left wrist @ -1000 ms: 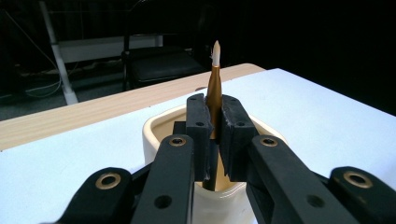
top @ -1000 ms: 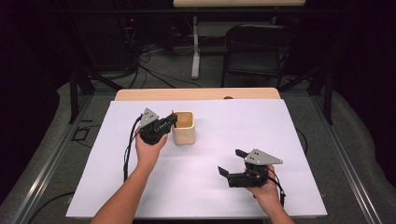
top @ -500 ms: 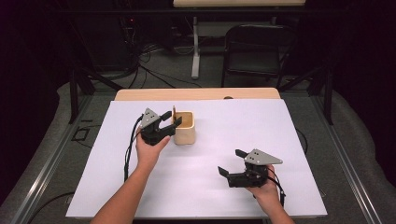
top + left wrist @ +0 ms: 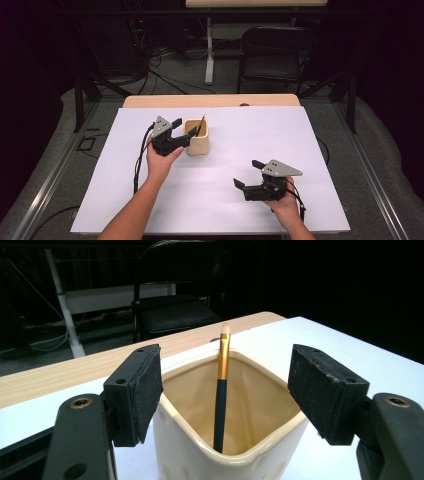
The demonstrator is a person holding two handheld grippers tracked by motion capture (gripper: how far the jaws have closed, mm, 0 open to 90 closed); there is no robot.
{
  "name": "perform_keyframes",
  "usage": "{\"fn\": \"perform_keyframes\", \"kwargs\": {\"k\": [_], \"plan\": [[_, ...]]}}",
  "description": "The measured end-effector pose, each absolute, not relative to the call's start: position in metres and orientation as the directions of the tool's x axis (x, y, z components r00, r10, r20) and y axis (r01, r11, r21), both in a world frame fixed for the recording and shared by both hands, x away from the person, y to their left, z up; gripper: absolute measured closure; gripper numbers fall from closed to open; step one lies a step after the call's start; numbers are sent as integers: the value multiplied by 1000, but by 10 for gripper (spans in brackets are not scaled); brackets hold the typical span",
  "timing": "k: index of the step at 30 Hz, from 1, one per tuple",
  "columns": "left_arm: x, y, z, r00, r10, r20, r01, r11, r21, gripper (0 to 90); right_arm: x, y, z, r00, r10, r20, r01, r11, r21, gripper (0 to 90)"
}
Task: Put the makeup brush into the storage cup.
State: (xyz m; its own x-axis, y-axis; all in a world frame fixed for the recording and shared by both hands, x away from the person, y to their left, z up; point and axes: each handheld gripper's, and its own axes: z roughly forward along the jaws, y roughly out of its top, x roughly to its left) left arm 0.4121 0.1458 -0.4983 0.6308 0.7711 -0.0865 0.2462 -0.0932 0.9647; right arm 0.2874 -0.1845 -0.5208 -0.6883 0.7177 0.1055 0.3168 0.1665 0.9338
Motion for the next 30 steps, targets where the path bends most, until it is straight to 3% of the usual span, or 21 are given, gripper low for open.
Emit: {"fn": "perform_keyframes", "kwargs": {"k": [19, 30], "plan": [[409, 146, -495, 625, 776, -81, 257, -107, 960, 332, 287, -184, -521, -690, 716, 105, 318, 170, 933, 80], [403, 150, -484, 615, 786, -60, 215, -93, 972, 315, 287, -185, -521, -692, 714, 108, 316, 165, 934, 80]]}}
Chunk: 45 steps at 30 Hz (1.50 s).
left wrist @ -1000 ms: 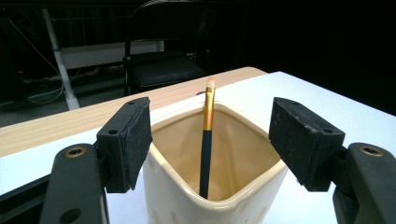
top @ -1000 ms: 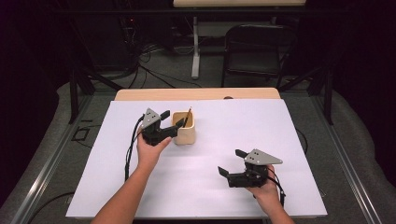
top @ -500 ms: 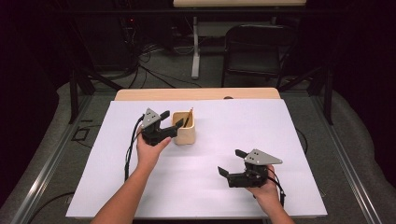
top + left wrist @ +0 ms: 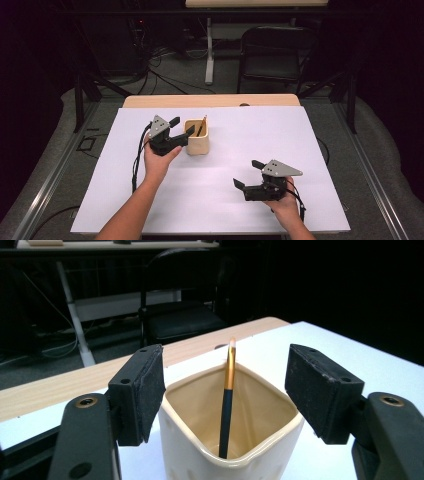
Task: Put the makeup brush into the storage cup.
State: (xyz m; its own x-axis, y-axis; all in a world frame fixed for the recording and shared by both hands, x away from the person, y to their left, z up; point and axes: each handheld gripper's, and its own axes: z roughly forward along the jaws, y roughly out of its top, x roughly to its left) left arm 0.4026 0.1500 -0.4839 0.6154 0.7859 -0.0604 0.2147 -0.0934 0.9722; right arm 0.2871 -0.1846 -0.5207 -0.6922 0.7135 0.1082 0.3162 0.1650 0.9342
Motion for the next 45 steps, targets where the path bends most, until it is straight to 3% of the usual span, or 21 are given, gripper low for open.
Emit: {"fn": "perform_keyframes", "kwargs": {"k": [12, 31, 45], "plan": [[394, 153, -475, 622, 776, -103, 252, -74, 965, 235, 287, -185, -520, -691, 715, 106, 315, 166, 934, 80], [369, 167, -457, 645, 761, -66, 247, -127, 961, 217, 286, -185, -520, -692, 715, 101, 309, 167, 936, 80], [346, 186, -451, 636, 767, -84, 241, -94, 966, 219, 286, -185, -520, -692, 714, 102, 309, 165, 937, 80]]}}
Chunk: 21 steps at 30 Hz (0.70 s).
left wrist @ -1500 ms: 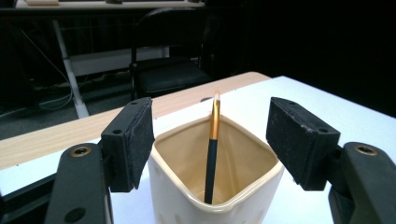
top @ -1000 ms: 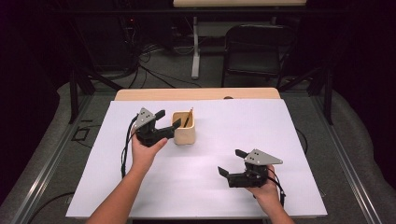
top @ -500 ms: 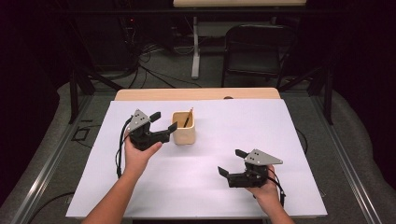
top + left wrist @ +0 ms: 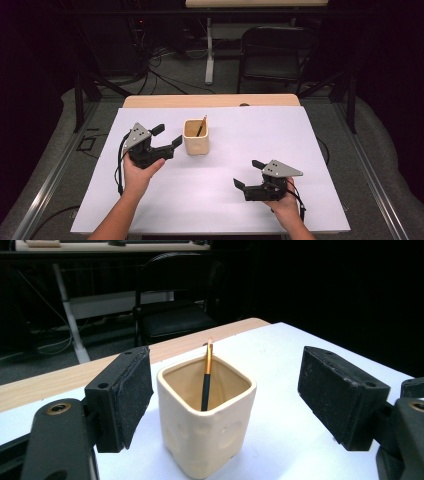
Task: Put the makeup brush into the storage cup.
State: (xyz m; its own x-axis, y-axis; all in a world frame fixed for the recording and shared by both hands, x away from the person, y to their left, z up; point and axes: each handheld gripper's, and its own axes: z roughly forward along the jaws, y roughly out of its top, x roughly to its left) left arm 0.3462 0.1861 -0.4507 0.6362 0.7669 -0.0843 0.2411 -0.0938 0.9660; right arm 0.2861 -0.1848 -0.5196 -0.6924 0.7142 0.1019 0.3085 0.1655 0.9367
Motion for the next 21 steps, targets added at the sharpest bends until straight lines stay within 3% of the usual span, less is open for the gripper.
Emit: {"fn": "perform_keyframes", "kwargs": {"k": [21], "plan": [[313, 219, -467, 595, 801, -63, 248, -108, 963, 220, 285, -185, -519, -690, 716, 102, 307, 163, 938, 80]]}}
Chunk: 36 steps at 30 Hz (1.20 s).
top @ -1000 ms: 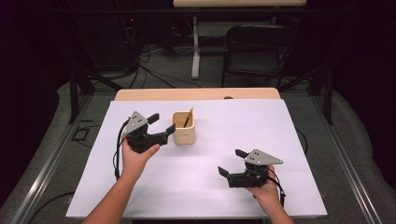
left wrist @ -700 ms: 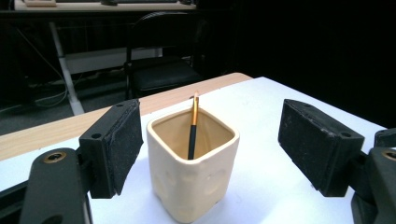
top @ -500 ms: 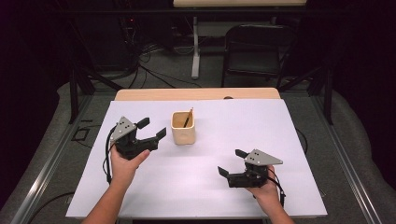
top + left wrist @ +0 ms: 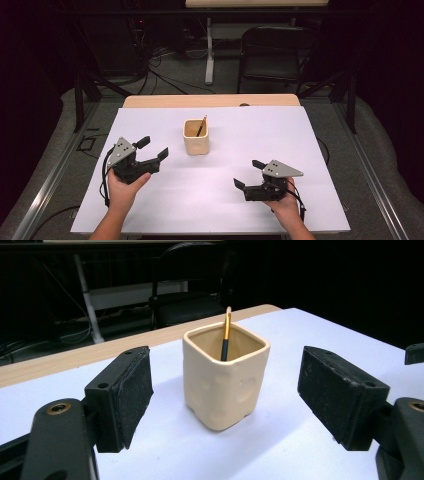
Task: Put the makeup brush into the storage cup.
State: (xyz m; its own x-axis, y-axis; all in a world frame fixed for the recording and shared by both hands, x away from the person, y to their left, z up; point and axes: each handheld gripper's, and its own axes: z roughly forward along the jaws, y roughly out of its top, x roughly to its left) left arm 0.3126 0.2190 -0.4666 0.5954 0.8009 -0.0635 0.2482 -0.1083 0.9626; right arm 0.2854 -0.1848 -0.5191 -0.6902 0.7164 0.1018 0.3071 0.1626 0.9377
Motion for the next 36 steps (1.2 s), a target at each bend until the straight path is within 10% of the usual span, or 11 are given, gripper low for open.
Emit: {"fn": "perform_keyframes", "kwargs": {"k": [36], "plan": [[290, 249, -512, 552, 831, -63, 285, -117, 951, 221, 284, -186, -518, -690, 718, 93, 300, 167, 939, 80]]}}
